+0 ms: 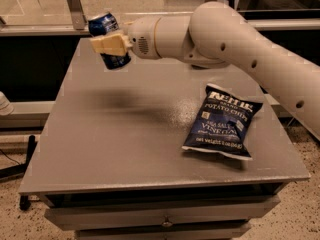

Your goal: Place pepsi can upright

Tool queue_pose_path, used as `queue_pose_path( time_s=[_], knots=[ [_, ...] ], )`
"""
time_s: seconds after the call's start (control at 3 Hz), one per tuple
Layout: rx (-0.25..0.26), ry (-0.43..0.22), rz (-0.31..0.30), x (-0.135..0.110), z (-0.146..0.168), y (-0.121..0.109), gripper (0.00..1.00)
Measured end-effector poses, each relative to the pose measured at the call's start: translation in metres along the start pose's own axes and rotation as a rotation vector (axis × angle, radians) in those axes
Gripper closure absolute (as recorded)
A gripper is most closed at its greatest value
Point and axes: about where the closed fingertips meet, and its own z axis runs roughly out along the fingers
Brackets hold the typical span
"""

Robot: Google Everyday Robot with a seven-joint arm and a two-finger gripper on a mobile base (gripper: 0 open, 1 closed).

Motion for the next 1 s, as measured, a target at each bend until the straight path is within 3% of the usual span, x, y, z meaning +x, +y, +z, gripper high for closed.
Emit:
queue_pose_path(
  time_s=[0.33,0.67,1.0],
  knots=[
    [-0.025,-0.033,-0.05,-0.008,-0.002,0.001,1.0],
    [-0.07,-0.083,-0.154,-0.012,0.005,-0.009,1.0],
    [-0.119,-0.091,-0.227,-0.008,0.02,-0.024,1.0]
  ],
)
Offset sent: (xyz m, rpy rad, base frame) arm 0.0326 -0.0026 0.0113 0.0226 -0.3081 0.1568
